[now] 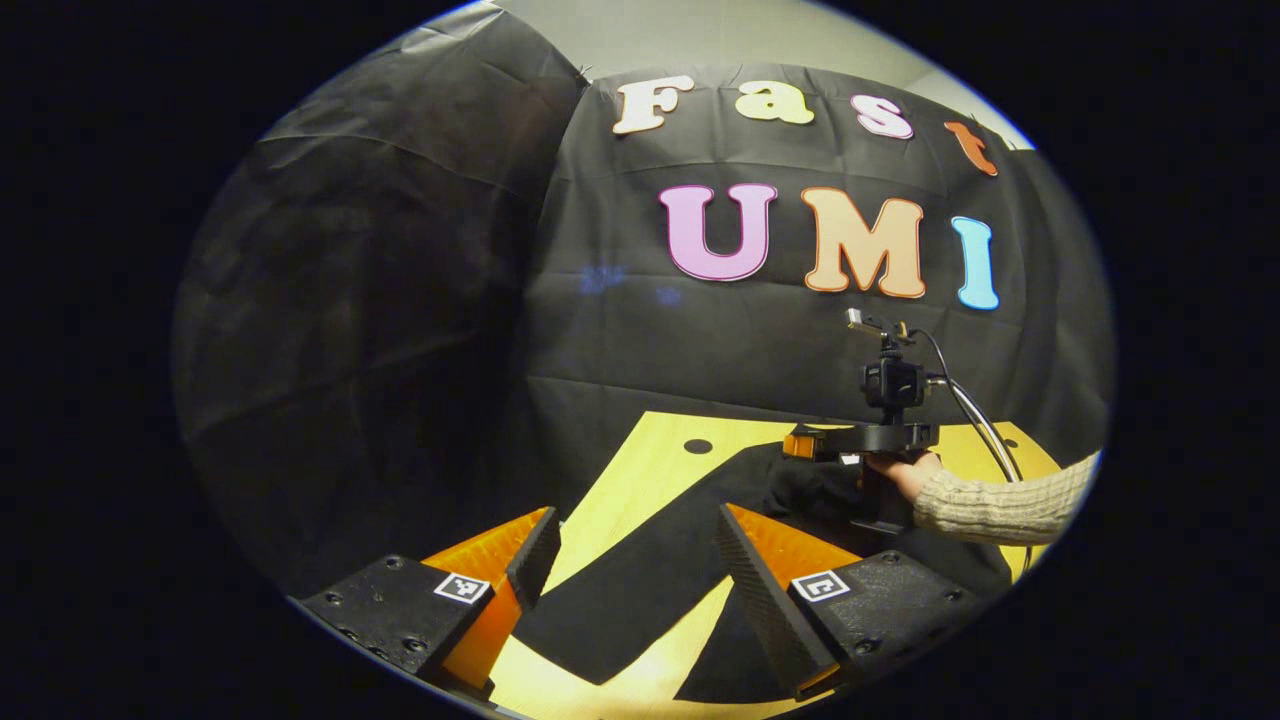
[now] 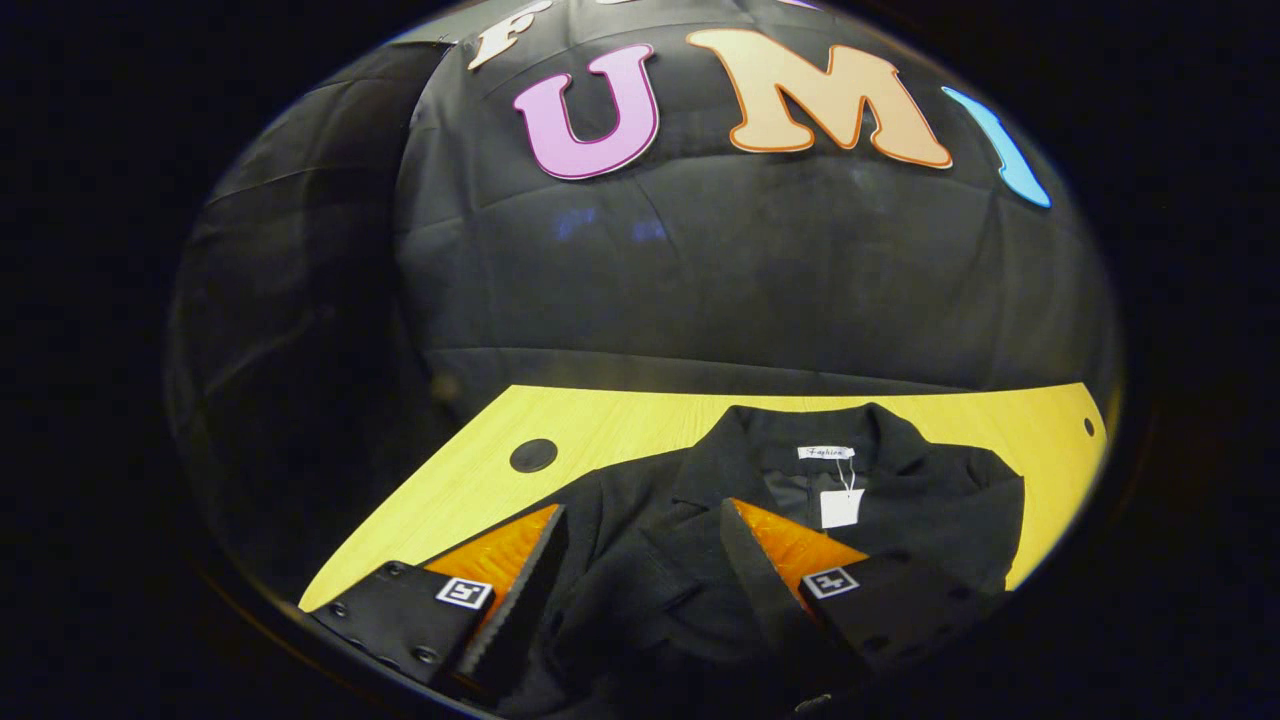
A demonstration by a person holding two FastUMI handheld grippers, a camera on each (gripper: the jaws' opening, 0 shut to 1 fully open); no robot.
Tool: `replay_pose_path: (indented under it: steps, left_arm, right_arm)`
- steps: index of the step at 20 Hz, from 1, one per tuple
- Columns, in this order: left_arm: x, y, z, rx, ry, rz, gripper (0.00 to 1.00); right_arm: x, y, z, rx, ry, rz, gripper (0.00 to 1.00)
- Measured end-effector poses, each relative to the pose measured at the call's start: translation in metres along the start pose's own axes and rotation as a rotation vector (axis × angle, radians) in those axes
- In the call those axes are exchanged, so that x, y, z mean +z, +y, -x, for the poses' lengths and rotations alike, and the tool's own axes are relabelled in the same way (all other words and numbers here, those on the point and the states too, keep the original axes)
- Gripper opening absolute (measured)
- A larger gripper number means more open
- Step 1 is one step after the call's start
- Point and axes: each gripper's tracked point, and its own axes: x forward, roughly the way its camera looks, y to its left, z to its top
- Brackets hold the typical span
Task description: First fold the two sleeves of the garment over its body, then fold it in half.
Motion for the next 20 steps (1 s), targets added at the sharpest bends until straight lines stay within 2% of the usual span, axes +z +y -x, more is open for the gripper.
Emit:
replay_pose_path:
  steps: [1, 3, 5, 11, 17, 18, 20]
  left_arm:
    - [-0.003, 0.000, -0.002, -0.001, 0.006, 0.003, 0.94]
    - [-0.010, 0.001, -0.006, 0.004, 0.021, 0.004, 0.94]
    - [-0.018, 0.003, -0.011, 0.016, 0.039, 0.008, 0.94]
    - [-0.052, 0.017, -0.024, 0.073, 0.094, 0.032, 0.94]
    - [-0.102, 0.034, -0.030, 0.107, 0.174, -0.013, 0.93]
    - [-0.111, 0.036, -0.029, 0.109, 0.193, -0.011, 0.93]
    - [-0.129, 0.040, -0.028, 0.116, 0.225, -0.006, 0.94]
  right_arm:
    - [0.003, 0.000, 0.003, 0.001, -0.011, 0.007, 0.98]
    - [0.013, -0.004, 0.015, -0.006, -0.028, 0.019, 0.94]
    - [0.026, -0.006, 0.033, -0.002, -0.054, 0.035, 0.98]
    - [0.060, -0.035, 0.115, -0.019, -0.177, 0.049, 0.98]
    - [0.050, -0.108, 0.203, -0.160, -0.221, 0.010, 0.98]
    - [0.045, -0.121, 0.217, -0.187, -0.215, 0.003, 0.95]
    - [0.035, -0.145, 0.245, -0.242, -0.213, -0.018, 0.98]
